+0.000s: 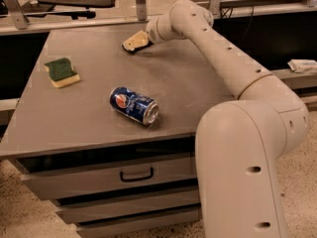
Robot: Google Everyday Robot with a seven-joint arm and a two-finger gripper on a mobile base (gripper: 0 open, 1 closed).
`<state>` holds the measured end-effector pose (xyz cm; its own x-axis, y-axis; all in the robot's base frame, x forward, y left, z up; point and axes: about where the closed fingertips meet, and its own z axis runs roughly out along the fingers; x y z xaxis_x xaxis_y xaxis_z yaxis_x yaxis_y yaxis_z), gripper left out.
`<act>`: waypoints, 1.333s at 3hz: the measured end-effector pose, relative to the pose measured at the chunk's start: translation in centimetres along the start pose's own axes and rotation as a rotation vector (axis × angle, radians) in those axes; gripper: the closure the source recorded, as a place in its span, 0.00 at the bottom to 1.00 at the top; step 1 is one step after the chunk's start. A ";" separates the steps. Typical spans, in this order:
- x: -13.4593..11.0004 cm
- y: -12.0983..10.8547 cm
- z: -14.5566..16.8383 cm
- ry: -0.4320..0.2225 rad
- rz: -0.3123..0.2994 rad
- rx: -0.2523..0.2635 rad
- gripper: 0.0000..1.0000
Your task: Pick rxbar blueberry
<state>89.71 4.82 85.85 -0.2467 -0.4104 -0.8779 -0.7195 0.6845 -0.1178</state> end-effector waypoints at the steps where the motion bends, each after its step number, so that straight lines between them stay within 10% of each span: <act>1: 0.8 0.8 0.7 0.025 0.013 -0.020 0.41; 3: 1.2 0.9 0.1 0.035 0.022 -0.015 0.95; 4: -2.7 0.5 -3.2 -0.062 -0.023 -0.010 1.00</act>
Offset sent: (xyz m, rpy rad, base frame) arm -0.0090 0.0009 -0.0191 -0.0155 0.0670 -0.0083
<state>87.96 4.34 89.61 -0.1896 -0.3870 -0.9024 -0.7307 0.6695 -0.1336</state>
